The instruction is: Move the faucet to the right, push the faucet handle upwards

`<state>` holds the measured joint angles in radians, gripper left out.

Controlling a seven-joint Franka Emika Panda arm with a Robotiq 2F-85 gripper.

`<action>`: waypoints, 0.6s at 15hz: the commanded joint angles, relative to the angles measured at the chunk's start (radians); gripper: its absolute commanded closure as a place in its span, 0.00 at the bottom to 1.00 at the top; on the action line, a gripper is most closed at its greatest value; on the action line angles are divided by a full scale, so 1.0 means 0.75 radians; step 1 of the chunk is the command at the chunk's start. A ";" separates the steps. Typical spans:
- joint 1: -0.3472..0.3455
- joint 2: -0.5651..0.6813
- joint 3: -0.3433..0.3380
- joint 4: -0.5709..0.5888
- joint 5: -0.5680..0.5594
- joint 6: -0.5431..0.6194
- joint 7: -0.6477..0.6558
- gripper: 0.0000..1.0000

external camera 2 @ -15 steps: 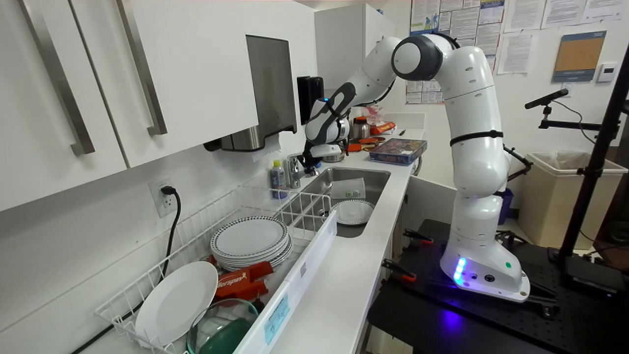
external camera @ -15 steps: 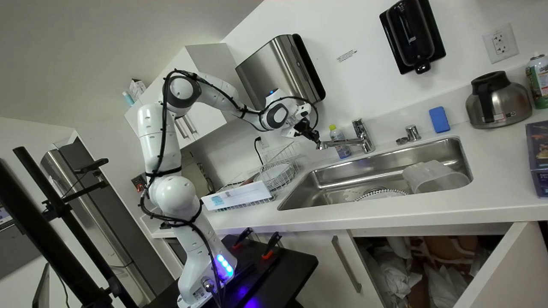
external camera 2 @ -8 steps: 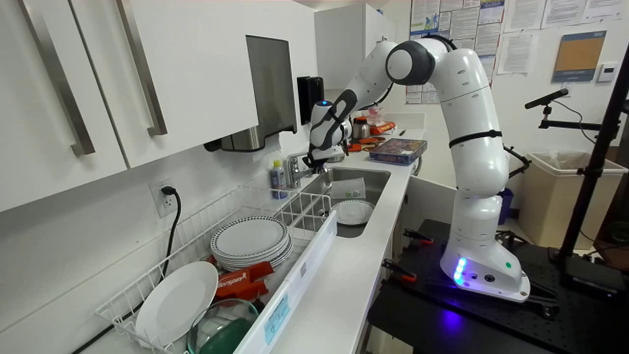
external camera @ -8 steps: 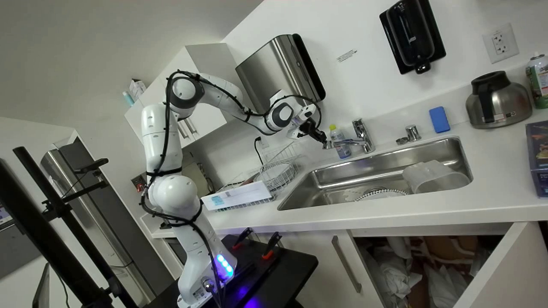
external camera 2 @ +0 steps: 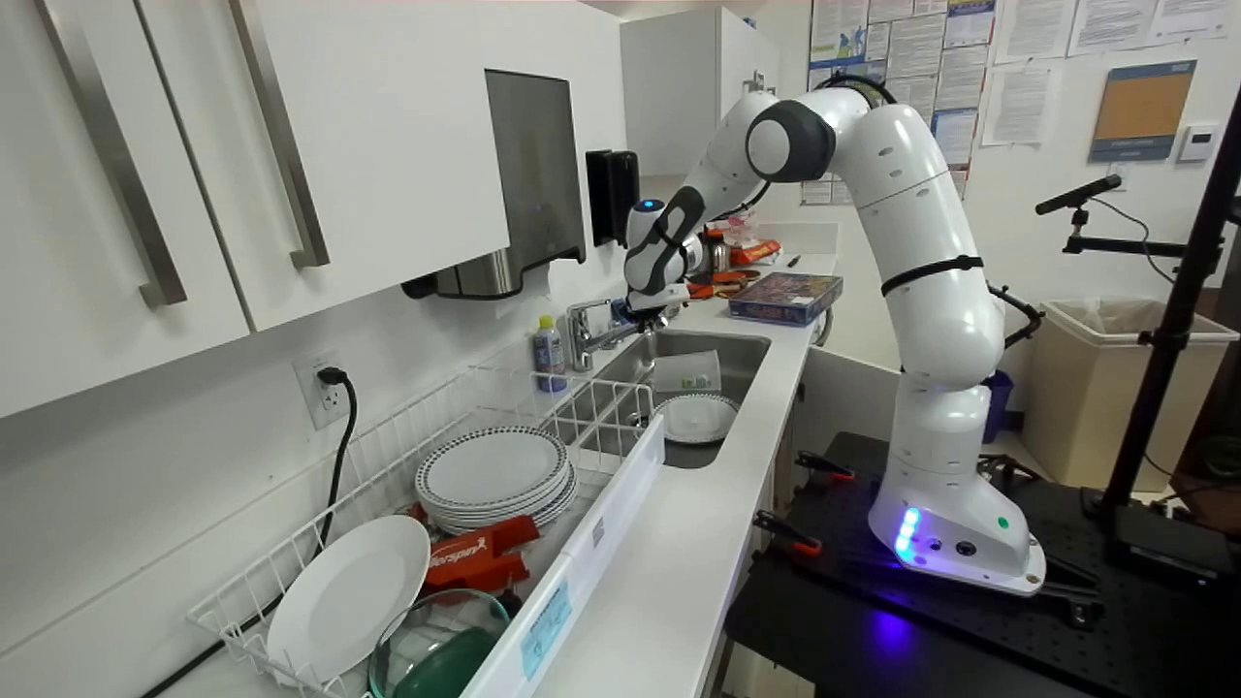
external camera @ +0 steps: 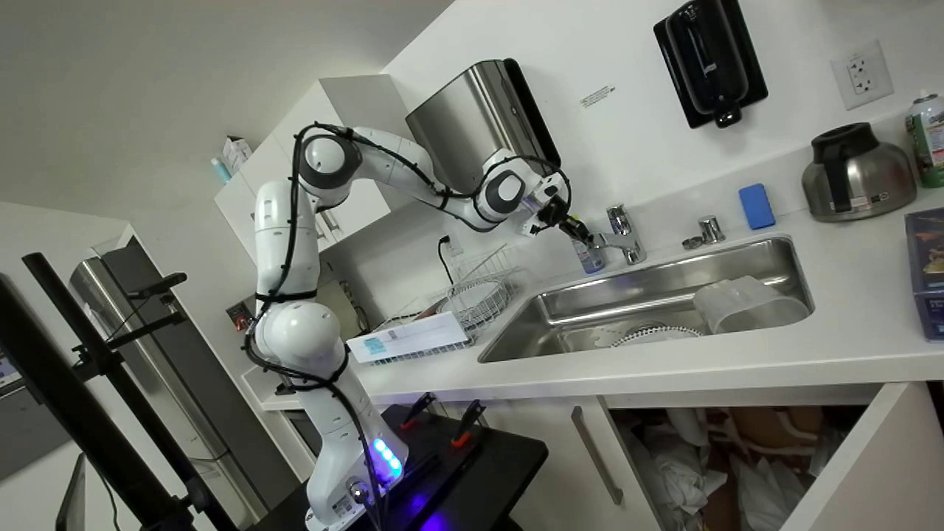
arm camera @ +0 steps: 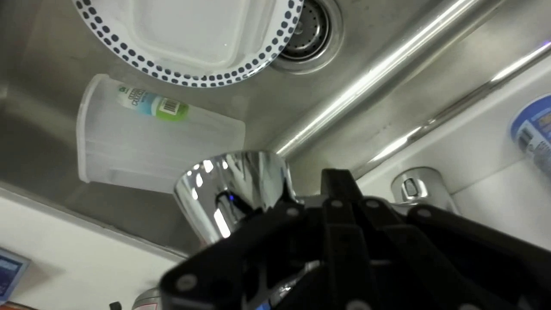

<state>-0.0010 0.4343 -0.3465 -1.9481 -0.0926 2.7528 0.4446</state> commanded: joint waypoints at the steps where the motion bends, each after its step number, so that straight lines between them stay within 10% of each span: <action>1: -0.004 0.084 -0.068 0.121 -0.030 -0.070 0.077 1.00; 9: -0.079 0.254 -0.134 0.348 0.034 -0.074 0.153 1.00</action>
<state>-0.0413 0.5757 -0.4295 -1.7784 -0.0854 2.7378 0.5193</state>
